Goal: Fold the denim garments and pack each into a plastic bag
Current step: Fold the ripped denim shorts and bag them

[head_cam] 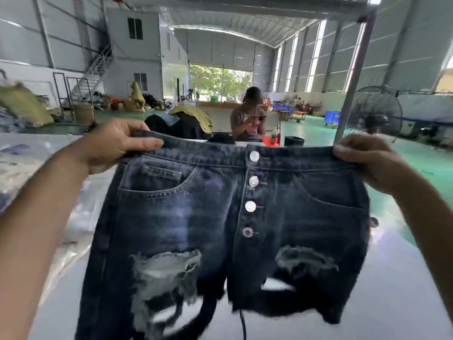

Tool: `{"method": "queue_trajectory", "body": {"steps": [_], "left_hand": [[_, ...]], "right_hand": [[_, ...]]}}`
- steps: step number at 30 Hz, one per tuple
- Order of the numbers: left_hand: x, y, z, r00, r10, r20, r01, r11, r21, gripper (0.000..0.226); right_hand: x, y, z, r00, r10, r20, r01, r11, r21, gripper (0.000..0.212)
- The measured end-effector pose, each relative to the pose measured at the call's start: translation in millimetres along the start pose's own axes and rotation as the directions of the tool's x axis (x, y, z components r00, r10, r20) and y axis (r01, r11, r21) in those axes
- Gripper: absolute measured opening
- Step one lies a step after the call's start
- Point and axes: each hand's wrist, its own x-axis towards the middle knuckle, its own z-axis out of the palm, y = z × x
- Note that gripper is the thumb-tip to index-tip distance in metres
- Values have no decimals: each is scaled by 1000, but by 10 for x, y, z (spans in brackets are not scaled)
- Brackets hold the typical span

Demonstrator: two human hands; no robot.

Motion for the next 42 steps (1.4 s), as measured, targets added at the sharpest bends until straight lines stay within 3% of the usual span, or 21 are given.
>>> {"method": "queue_trajectory", "body": {"steps": [3,5,7,9,15,20,23,26,28,30,32,35,39,42], "left_hand": [[145,-104,292,987,-74,-140,122,917,380,22],[192,-149,530,973,21,-231,124,794,595,34],[231,-167,761,951,138,-278,83,750,656,38],[277,-179,981,939,212,-270,16,759,651,38],[359,-110,1383,915,350,-200,-130,726,675,30],[333,-209,837,901,353,-253,-124,767,630,36],[308,-240,590,927,316,-203,-109,744,659,29],[226,-258,456,942,290,-166,-120,758,641,26],[109,-205,356,955,247,-164,-126,839,529,22],[-27,-67,244,978,169,-123,-124,943,309,19],[-77,63,135,988,139,-72,-126,980,155,16],[39,17,89,995,40,-87,-34,998,62,14],[314,-531,303,977,-120,-176,173,929,328,22],[405,-1139,633,944,-164,-285,276,865,419,33]], "right_hand": [[168,295,165,969,179,-169,-224,925,-307,10],[213,478,319,951,162,-263,-251,902,-351,16],[246,576,494,942,64,-330,-206,885,-418,23],[290,589,670,947,-30,-320,-146,847,-511,25],[412,402,1075,967,-159,-201,17,821,-571,25],[426,303,495,951,-131,-280,-75,781,-620,20],[368,340,287,969,-56,-241,-125,729,-673,11],[298,340,228,981,-44,-188,-93,742,-663,15],[196,260,143,980,-99,-170,-29,783,-621,23],[98,125,55,974,-160,-159,42,822,-567,23],[47,-60,20,955,-233,-185,113,859,-499,22],[157,-137,87,928,-275,-252,138,881,-452,13],[522,481,270,956,-165,-242,-26,777,-630,5],[601,1229,424,963,-22,-270,-192,648,-737,20]]}}
